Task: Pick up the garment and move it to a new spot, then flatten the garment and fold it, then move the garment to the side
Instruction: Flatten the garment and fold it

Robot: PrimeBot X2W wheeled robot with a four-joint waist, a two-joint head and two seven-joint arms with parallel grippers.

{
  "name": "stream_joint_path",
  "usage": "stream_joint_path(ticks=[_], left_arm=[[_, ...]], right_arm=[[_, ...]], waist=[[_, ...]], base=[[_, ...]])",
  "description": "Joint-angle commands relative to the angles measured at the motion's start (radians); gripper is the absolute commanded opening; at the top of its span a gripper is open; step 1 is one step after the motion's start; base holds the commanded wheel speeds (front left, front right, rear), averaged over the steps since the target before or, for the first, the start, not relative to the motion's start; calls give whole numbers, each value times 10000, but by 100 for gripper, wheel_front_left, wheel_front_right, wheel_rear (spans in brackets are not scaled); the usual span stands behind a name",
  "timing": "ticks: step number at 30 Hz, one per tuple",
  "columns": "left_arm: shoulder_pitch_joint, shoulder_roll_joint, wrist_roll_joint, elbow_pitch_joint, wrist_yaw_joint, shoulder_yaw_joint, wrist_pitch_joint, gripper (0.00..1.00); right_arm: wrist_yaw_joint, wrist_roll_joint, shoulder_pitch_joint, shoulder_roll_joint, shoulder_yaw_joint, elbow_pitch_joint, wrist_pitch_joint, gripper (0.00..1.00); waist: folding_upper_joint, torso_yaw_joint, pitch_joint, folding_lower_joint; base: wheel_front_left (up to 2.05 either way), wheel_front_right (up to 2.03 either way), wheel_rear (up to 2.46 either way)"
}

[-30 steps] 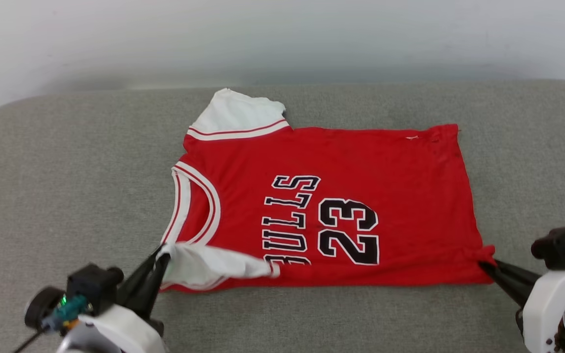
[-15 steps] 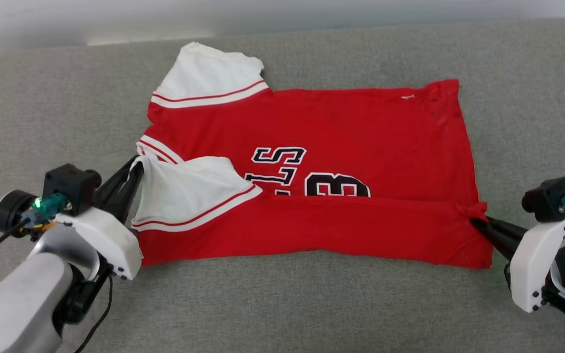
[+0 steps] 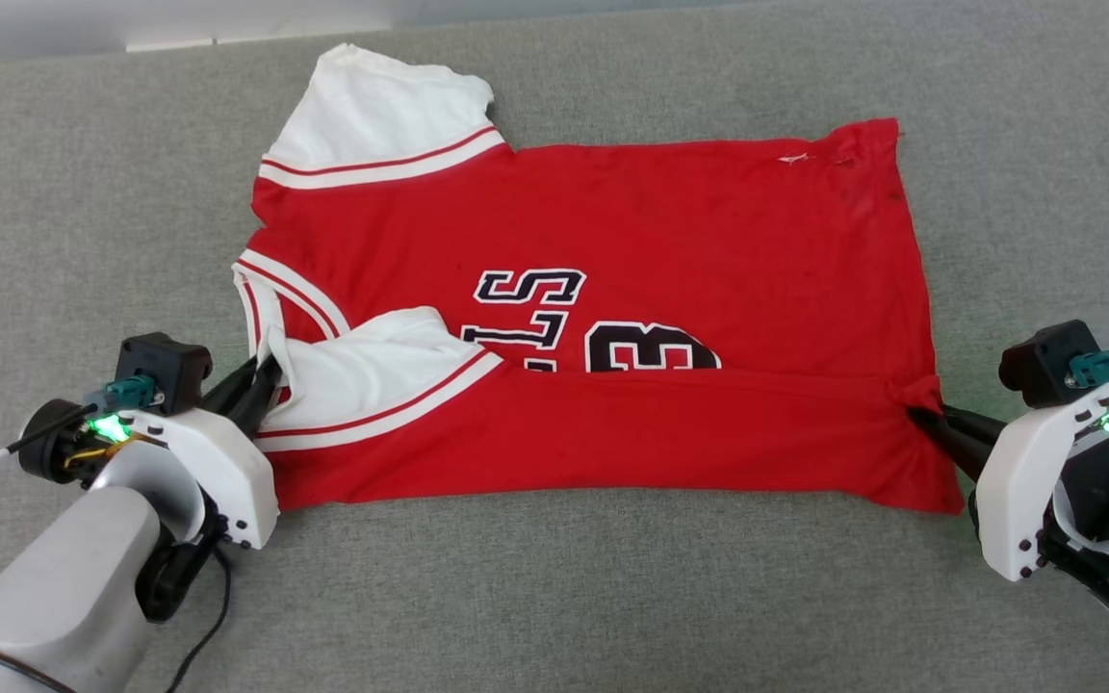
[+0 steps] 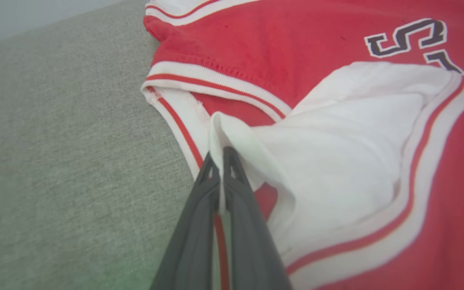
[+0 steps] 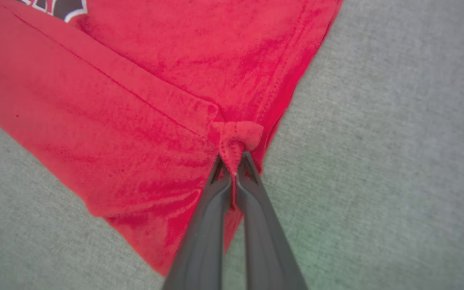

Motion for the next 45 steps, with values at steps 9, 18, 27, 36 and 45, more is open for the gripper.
stream_joint_path(ticks=[9,18,27,36,45], left_arm=[[-499,-33,-85,438,-460,-185,226,100],[-1378,887,-341,-879,-674,-462,2562,100],[-1921,1637,-2394,-1996,-897,-907,7125,100],[-1755,1739,-3194,-1927,-777,-1382,9245,100],[-1243,1616,-2886,-1087,-846,-2141,9578,100]], right_arm=[[-10,17,187,-144,-45,-242,-676,100],[-10,-156,413,-313,-412,-850,-621,100],[-10,-268,447,-161,-511,-1195,-187,100],[-10,-181,96,44,-243,-1166,82,100],[-10,-152,-305,124,75,-994,41,100]], waist=[[0,193,-916,-1],[0,398,-1262,-1],[0,339,-1149,-1],[0,-40,-737,-1],[0,-281,-502,-1]], base=[[0,0,0],[0,0,0],[0,0,0],[0,0,0],[0,0,0]])
